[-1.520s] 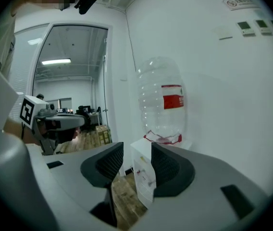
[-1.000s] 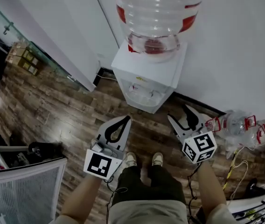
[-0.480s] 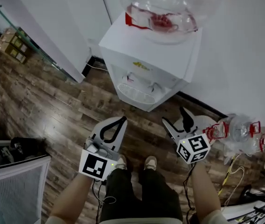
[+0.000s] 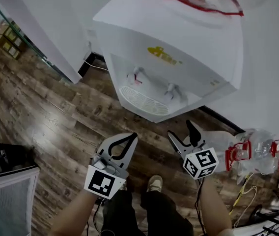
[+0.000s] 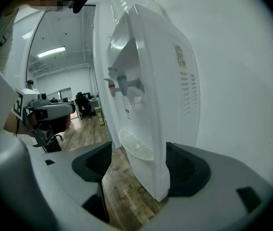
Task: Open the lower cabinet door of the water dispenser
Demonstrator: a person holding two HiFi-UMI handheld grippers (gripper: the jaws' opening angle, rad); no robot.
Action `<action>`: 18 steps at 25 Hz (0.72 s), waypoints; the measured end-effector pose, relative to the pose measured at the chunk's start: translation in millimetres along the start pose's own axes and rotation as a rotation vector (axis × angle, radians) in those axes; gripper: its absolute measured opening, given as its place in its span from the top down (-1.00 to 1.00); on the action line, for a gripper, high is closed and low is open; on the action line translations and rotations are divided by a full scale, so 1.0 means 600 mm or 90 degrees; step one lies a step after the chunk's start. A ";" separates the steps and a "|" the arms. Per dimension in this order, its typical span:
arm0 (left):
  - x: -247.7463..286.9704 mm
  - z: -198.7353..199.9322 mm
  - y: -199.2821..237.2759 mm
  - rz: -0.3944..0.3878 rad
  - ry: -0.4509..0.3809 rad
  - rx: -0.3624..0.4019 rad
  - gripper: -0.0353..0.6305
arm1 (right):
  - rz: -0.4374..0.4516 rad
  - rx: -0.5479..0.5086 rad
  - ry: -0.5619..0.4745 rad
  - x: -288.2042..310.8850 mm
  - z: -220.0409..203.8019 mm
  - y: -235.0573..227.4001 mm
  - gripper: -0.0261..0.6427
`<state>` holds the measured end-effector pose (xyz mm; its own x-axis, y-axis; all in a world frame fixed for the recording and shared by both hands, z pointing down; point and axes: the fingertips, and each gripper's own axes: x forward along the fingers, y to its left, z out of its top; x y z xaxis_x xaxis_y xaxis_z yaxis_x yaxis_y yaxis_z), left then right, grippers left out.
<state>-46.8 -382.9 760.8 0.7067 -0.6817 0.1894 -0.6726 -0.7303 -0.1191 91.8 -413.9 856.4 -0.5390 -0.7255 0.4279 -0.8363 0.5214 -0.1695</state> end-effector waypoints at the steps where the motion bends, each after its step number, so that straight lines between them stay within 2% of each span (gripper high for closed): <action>1: 0.005 -0.018 0.004 0.007 0.000 -0.014 0.88 | -0.002 -0.001 0.000 0.012 -0.014 -0.005 -0.11; 4: 0.018 -0.068 0.011 0.022 0.000 -0.046 0.88 | -0.007 0.003 0.005 0.046 -0.055 -0.021 -0.11; 9: 0.046 -0.134 0.014 0.018 0.004 -0.044 0.88 | -0.008 0.003 0.027 0.104 -0.112 -0.047 -0.11; 11: 0.058 -0.158 0.018 0.024 0.003 -0.069 0.88 | -0.013 0.000 0.036 0.127 -0.136 -0.064 -0.12; 15: 0.076 -0.201 0.028 0.036 0.005 -0.150 0.88 | -0.018 0.025 0.052 0.165 -0.178 -0.090 -0.11; 18: 0.083 -0.225 0.034 0.034 0.016 -0.154 0.88 | -0.024 0.028 0.047 0.186 -0.191 -0.098 -0.09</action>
<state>-54.9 -425.8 899.7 0.6651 -0.7153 0.2142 -0.7439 -0.6596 0.1073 92.3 -474.2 1015.8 -0.4992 -0.7090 0.4982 -0.8605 0.4729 -0.1894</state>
